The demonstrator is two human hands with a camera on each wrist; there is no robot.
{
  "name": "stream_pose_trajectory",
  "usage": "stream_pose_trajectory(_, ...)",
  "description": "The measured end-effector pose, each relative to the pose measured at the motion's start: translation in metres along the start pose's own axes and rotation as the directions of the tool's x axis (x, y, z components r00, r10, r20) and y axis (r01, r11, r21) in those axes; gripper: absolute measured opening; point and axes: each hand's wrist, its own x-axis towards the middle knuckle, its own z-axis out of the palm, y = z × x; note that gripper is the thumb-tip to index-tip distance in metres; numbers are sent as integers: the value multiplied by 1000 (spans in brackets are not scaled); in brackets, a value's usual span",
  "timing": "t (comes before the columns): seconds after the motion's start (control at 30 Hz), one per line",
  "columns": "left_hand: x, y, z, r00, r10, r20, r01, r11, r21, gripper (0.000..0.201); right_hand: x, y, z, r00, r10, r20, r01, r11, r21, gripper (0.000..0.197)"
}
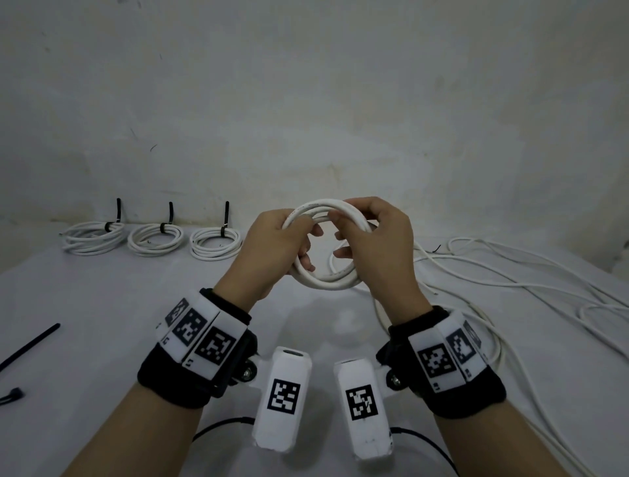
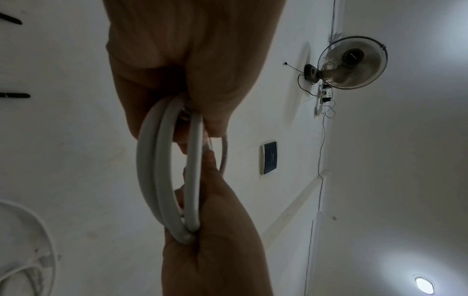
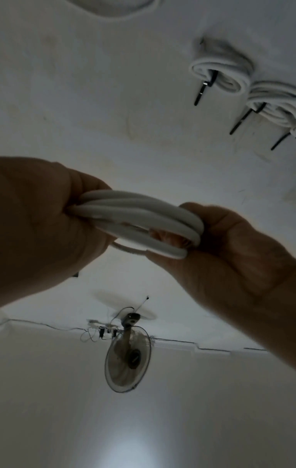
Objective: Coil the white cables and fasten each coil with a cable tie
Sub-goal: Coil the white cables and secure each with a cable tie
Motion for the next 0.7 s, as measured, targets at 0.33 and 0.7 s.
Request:
stream_pose_trajectory(0.33,0,-3,4,997,42,-63,-42,999,0,23,3,2,-5,998,-19,51,23,997,-71,16)
stream_pose_trajectory(0.7,0,5,2,990,-11,139,69,908,-413,42,5,-12,-7,973,177,148,-212,936,280,46)
